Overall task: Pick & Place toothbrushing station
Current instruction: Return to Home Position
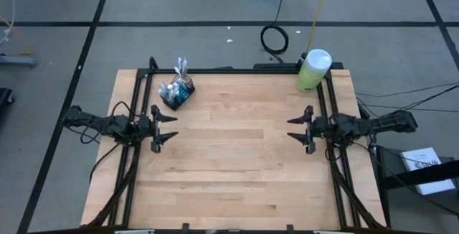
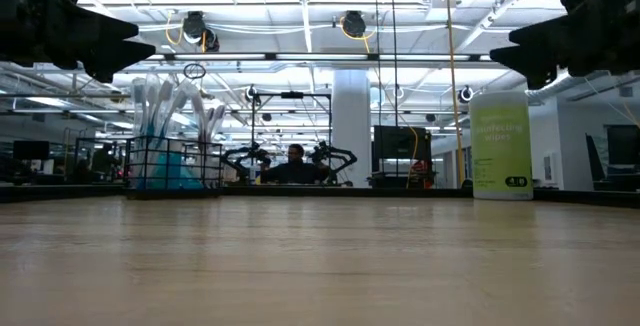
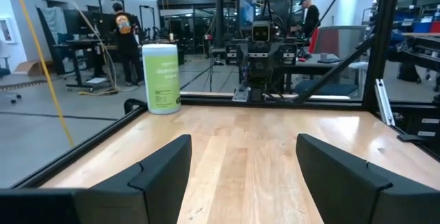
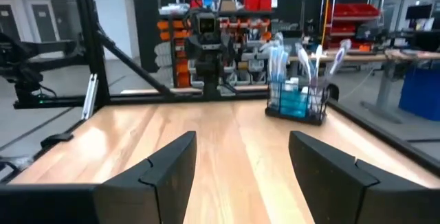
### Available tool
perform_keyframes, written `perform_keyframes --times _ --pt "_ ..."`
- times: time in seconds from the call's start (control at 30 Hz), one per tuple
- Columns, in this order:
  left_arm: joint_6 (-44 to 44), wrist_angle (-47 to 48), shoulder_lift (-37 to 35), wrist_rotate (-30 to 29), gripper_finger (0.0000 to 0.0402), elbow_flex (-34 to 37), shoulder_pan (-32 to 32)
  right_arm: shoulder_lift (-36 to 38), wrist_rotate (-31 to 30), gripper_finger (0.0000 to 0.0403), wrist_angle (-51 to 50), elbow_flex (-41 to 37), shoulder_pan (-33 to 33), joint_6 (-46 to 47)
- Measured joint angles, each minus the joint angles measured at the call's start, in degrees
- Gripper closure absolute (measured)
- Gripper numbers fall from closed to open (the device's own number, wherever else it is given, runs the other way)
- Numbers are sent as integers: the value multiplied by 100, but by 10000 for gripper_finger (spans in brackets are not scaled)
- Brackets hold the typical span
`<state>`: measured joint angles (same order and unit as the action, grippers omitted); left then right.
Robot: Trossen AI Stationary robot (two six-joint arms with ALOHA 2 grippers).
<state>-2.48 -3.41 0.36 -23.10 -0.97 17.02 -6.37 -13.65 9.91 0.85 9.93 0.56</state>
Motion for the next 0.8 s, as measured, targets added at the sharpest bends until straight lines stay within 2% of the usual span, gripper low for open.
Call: perform_keyframes --times 0.23,0.43,0.8 --pt "-7 12 0 3 133 0 -2 -1 -12 179 -409 -1 -15 -64" --pt "-7 7 0 3 133 0 -4 -2 22 179 -419 -6 -9 331" --pt "-11 -14 0 3 133 0 -4 -2 22 179 -419 -6 -9 286"
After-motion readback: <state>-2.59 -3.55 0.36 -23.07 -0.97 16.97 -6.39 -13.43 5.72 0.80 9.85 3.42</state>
